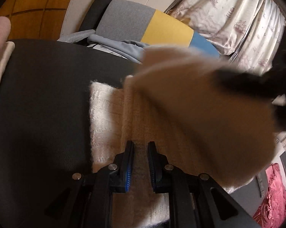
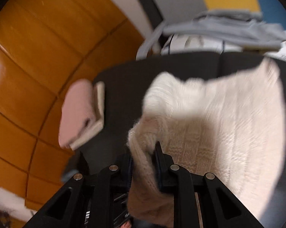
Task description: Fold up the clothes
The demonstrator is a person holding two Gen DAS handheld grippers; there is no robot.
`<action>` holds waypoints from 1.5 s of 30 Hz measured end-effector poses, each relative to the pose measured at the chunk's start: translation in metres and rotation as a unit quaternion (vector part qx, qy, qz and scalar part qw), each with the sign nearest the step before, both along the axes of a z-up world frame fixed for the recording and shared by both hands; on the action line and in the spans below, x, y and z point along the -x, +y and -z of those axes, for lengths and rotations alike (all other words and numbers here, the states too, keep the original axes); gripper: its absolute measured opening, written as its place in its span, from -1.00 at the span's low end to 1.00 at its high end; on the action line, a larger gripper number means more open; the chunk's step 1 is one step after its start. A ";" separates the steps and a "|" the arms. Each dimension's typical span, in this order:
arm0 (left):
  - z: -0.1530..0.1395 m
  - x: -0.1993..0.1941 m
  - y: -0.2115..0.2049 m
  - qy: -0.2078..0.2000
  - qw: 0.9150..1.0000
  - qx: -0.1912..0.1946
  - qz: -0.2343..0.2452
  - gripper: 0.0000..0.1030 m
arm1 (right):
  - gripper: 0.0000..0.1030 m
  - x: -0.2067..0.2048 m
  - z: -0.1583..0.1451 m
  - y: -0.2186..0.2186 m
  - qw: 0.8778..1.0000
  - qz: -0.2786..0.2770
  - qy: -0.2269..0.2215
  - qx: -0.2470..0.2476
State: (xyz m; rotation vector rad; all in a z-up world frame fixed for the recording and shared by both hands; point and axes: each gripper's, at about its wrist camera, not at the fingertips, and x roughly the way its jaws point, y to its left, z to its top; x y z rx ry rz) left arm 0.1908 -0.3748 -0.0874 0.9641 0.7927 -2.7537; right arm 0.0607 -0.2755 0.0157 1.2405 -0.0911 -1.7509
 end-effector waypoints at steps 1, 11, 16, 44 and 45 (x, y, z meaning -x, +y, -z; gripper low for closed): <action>0.001 -0.003 -0.003 0.008 1.000 -0.010 0.002 -0.72 | -0.61 -0.003 0.011 -0.008 1.000 -0.008 -0.005 -0.009; 0.012 -0.021 -0.031 0.049 0.994 -0.102 0.003 -0.73 | -0.13 -0.005 0.023 -0.015 0.998 -0.054 -0.018 0.008; 0.011 -0.039 -0.043 0.071 0.984 -0.161 0.034 -0.63 | 0.00 -0.008 -0.002 0.037 0.994 -0.004 -0.005 0.109; -0.037 0.024 -0.041 -0.059 0.987 -0.138 0.061 -0.53 | 0.12 -0.052 0.022 0.093 0.986 -0.010 0.169 0.011; -0.038 0.027 -0.039 -0.062 0.987 -0.131 0.062 -0.65 | 0.16 -0.043 0.019 0.108 0.986 0.027 0.164 0.018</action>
